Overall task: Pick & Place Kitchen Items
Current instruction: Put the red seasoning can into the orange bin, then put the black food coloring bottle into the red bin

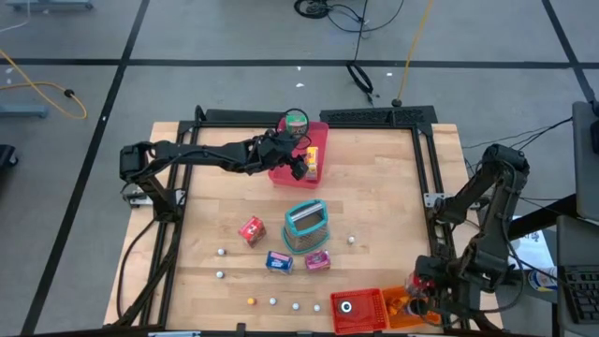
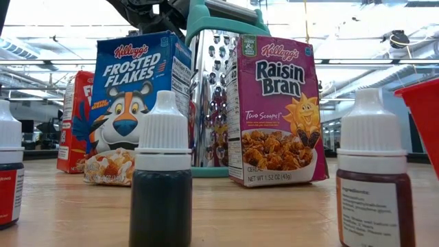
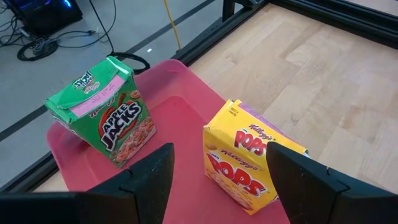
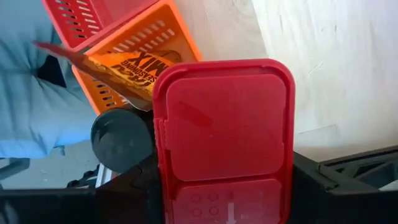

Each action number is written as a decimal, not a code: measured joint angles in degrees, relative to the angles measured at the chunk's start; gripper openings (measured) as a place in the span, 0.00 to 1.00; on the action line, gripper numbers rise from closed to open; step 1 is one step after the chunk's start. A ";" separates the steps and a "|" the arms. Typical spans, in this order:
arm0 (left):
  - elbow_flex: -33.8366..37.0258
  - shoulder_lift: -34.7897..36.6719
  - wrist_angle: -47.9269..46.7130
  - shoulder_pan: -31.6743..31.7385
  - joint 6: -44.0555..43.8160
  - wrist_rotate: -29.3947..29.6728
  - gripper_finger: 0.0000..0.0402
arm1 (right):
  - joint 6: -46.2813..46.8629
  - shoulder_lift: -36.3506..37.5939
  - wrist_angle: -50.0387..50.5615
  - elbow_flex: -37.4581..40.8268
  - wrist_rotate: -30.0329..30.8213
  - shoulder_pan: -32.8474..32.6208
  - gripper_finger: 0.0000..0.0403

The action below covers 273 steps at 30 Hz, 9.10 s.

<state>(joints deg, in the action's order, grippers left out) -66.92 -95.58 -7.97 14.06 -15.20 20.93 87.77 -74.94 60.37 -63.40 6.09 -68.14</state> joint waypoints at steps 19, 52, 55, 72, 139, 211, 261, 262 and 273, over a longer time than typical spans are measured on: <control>0.00 0.01 0.06 0.00 -0.04 0.02 0.64 | 4.50 -0.08 -15.52 9.32 -0.37 -2.12 0.51; 0.00 0.00 0.05 -0.01 -0.33 0.13 0.64 | -0.01 1.12 -17.28 9.34 1.08 -1.27 0.64; 0.00 0.01 0.07 0.00 -0.31 0.12 0.64 | -0.11 1.12 -17.30 9.34 1.44 -1.31 0.63; 0.00 0.01 0.03 0.00 -0.16 0.08 0.64 | -3.45 1.40 -18.20 9.34 6.12 -1.33 0.66; 0.00 0.00 0.50 -1.99 1.01 0.15 0.64 | -60.46 11.41 -95.86 50.85 22.52 32.57 0.80; 0.00 -0.01 0.94 -1.99 1.03 0.17 0.64 | -62.55 -12.01 -102.40 46.85 14.73 39.72 0.14; 0.00 -0.01 0.44 -1.99 -0.57 0.17 0.64 | -67.18 -10.28 -80.13 22.50 16.20 17.07 0.14; 0.00 0.01 0.46 -2.00 -0.49 0.17 0.64 | -66.85 -10.66 -80.12 22.12 16.23 16.76 0.14; 0.00 0.00 0.44 -2.08 -0.41 0.15 0.64 | -63.72 -11.49 -78.43 21.36 16.50 15.89 0.14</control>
<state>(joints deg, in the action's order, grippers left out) -66.92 -95.58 -7.53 11.99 -15.61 21.08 24.05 -86.43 -18.06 -42.04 22.59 -52.25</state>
